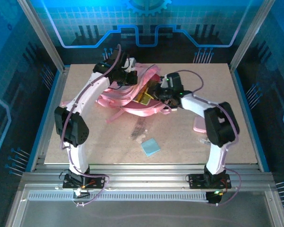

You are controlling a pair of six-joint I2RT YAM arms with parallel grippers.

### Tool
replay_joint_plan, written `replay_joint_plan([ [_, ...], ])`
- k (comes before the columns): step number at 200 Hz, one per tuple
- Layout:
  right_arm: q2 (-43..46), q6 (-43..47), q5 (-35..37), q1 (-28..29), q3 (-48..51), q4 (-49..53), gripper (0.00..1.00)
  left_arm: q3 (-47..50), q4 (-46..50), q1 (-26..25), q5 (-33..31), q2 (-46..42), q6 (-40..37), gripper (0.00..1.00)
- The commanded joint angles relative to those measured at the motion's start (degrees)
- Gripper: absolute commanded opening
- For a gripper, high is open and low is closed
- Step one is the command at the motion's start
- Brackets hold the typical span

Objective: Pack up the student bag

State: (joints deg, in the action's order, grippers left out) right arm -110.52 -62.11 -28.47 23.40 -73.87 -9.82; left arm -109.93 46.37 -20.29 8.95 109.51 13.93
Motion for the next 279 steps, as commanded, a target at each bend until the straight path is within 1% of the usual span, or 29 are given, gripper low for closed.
replay_joint_plan([
  [1,-6.59,-8.79,1.42,2.1,-5.07,-12.44,0.01,1.67,-4.61,1.21,1.33,-5.02,2.71,0.0],
  [18,-11.48,-11.8,2.92,3.43,-8.79,-13.46,0.04,4.19,-6.56,2.07,1.46,-6.08,4.2,0.0],
  [39,-13.67,-11.3,4.58,4.46,-12.29,-9.06,0.13,7.34,-8.96,3.25,0.07,-7.18,5.07,0.0],
  [43,-13.48,-11.1,4.85,4.46,-12.23,-8.7,0.17,7.83,-9.39,3.51,0.02,-7.19,5.18,0.0],
  [46,-13.12,-10.85,5.28,4.46,-12.08,-8.13,0.22,8.07,-9.62,3.66,0.01,-7.26,5.33,0.0],
  [47,-13.12,-10.85,5.28,4.46,-12.08,-8.13,0.22,8.31,-9.71,3.72,0.01,-7.24,5.37,0.0],
  [57,-11.72,-9.62,6.11,4.22,-11.32,-6.55,0.4,9.34,-10.44,4.28,-0.07,-7.21,5.75,0.0],
  [64,-10.38,-8.69,6.32,3.8,-10.69,-4.73,0.48,10.03,-10.8,4.61,-0.39,-7.15,5.84,0.0],
  [81,-6.13,-6.08,6.05,2.7,-7.99,-1.68,0.56,11.87,-11.5,5.0,-2.28,-7.19,5.53,0.0],
  [96,-1.41,-2.53,6.25,1.4,-5.57,3.53,0.62,13.46,-11.64,5.25,-4.62,-7.18,4.79,0.0],
  [126,8.47,5.63,6.36,-1.84,-0.61,13.89,0.66,17.88,-13.04,6.81,-5.97,-7.6,5.33,0.0],
  [139,12.36,9.3,7.03,-3.43,1.41,18.33,0.66,19.2,-13.15,7.3,-7.48,-7.63,4.82,0.0],
  [159,18.5,15.11,10.03,-5.9,4.42,24.41,0.68,20.54,-12.07,7.63,-10.77,-7.65,3.41,0.0],
  [168,20.71,17.82,12.12,-7.06,5.47,26.82,0.7,21.38,-11.68,7.85,-12.22,-7.87,2.91,0.0],
  [176,22.15,20.22,14.16,-8.09,6.06,28.83,0.72,22.11,-11.58,8.05,-13.24,-8.18,2.69,0.0],
  [189,23.61,23.74,16.71,-9.74,7.02,30.7,0.72,23.32,-11.53,8.48,-14.24,-8.68,2.5,0.0],
  [202,23.86,26.84,17.31,-11.34,7.71,30.95,0.72,23.71,-11.2,8.52,-14.84,-8.91,2.41,0.0],
  [215,22.94,30.46,16.87,-12.63,7.53,30.72,0.71,23.48,-10.51,8.52,-14.15,-8.97,3.12,0.0],
  [223,21.91,32.75,17.16,-13.28,6.61,31.27,0.71,23.3,-10.25,8.3,-12.83,-9.26,4.25,0.0],
  [237,19.15,36.56,17.89,-13.83,4.31,32.87,0.69,23.6,-11.32,7.17,-8.73,-9.88,6.33,0.0],
  [249,16.71,38.79,18.51,-14.32,2.73,33.24,0.68,24.03,-12.74,4.92,-6.88,-10.35,7.91,0.11],
  [257,15.08,39.69,18.18,-14.71,1.72,33.38,0.66,24.42,-13.93,3.13,-6.78,-10.67,9.28,0.19],
  [272,12.24,41.09,16.86,-15.22,0.21,32.62,0.62,26.42,-17.99,-0.38,-5.83,-11.33,12.7,0.25],
  [279,10.87,41.65,16.24,-15.4,-0.5,32.26,0.61,27.75,-20.36,-1.99,-5.02,-11.51,14.58,0.27],
])
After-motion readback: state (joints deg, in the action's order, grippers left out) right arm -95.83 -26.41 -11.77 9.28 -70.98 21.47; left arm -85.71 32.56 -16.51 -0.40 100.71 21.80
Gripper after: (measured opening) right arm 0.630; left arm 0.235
